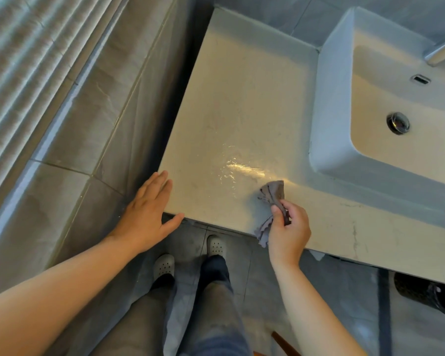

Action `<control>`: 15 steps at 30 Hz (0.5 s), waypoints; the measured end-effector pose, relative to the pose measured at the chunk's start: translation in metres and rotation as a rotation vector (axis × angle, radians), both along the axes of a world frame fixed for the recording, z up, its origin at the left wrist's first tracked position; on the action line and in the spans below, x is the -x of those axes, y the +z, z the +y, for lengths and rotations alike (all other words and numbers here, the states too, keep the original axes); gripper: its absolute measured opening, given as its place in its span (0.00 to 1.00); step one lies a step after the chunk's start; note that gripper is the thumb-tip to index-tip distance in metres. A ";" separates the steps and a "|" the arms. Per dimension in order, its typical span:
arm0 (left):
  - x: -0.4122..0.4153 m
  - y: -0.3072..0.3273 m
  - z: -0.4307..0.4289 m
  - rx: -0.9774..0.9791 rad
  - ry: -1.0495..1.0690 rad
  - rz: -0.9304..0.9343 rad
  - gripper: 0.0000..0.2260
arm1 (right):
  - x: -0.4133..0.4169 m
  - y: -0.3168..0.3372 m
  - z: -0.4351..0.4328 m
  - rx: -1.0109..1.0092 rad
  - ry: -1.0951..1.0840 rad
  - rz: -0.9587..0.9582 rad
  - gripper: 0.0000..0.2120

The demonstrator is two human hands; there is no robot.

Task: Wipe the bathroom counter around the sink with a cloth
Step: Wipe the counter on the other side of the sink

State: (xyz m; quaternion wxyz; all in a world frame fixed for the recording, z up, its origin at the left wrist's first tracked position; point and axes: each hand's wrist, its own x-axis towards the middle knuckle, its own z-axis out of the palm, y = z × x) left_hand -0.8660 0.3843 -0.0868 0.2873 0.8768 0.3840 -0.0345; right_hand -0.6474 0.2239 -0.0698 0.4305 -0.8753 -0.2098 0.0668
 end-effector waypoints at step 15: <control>0.004 -0.003 0.005 0.020 -0.001 -0.023 0.34 | 0.090 -0.029 0.038 0.022 0.027 0.004 0.07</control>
